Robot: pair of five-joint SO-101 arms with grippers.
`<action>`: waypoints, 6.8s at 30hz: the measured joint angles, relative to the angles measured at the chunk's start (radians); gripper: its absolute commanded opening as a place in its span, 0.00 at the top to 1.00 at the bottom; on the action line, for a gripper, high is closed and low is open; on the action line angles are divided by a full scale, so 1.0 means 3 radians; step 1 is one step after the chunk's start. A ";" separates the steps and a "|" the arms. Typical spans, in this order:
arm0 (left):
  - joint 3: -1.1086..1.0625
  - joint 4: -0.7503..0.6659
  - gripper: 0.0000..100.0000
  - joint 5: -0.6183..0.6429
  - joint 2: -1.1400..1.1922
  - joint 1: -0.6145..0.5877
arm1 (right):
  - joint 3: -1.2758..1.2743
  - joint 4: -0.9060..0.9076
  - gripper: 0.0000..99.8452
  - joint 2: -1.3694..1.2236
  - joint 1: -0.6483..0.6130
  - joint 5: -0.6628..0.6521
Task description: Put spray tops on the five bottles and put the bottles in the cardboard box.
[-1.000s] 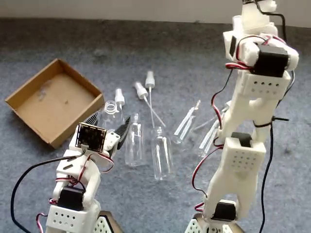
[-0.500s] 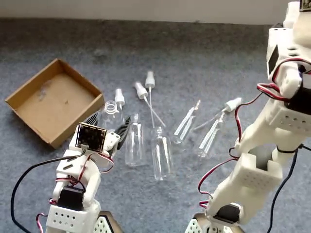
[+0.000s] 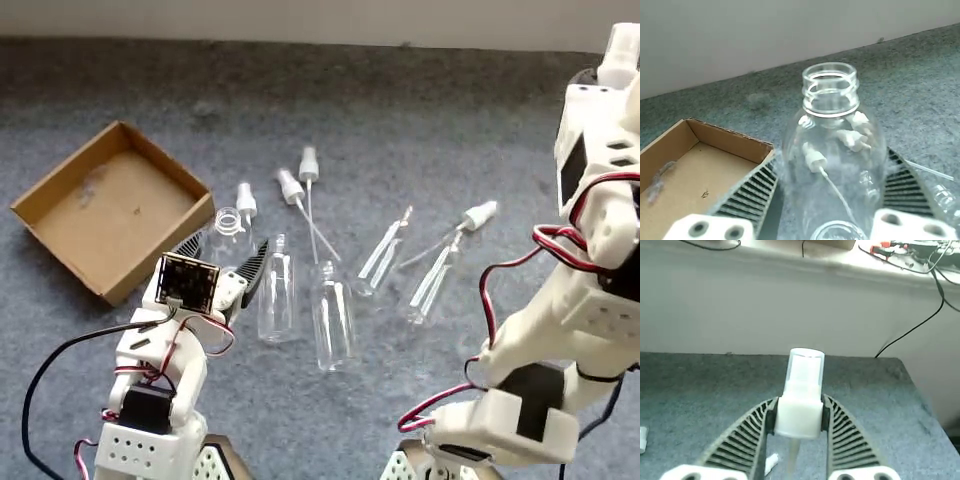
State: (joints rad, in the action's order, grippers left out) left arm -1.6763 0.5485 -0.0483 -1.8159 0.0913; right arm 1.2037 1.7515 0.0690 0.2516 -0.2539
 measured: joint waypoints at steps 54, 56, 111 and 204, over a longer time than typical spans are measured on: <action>0.0000 -0.0363 0.80 0.0000 0.0000 0.1534 | -0.6291 -0.2787 0.96 0.3217 -0.1054 0.0624; 0.0000 -0.0363 0.80 0.0000 0.0000 0.1539 | -0.6291 -0.2977 0.96 0.3217 -0.1069 0.0696; 0.0000 -0.0665 0.80 0.0087 0.0000 0.2158 | -0.6204 -0.4199 0.96 0.4081 -0.1805 0.0747; 0.0000 -0.0225 0.80 0.0087 0.0000 0.2066 | -0.8158 -0.3856 0.96 0.5866 -0.2348 0.0752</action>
State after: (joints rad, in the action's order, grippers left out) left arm -1.6763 0.4810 -0.0222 -1.8159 0.7112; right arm -1.2436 0.5946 1.8290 -0.4526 -0.0284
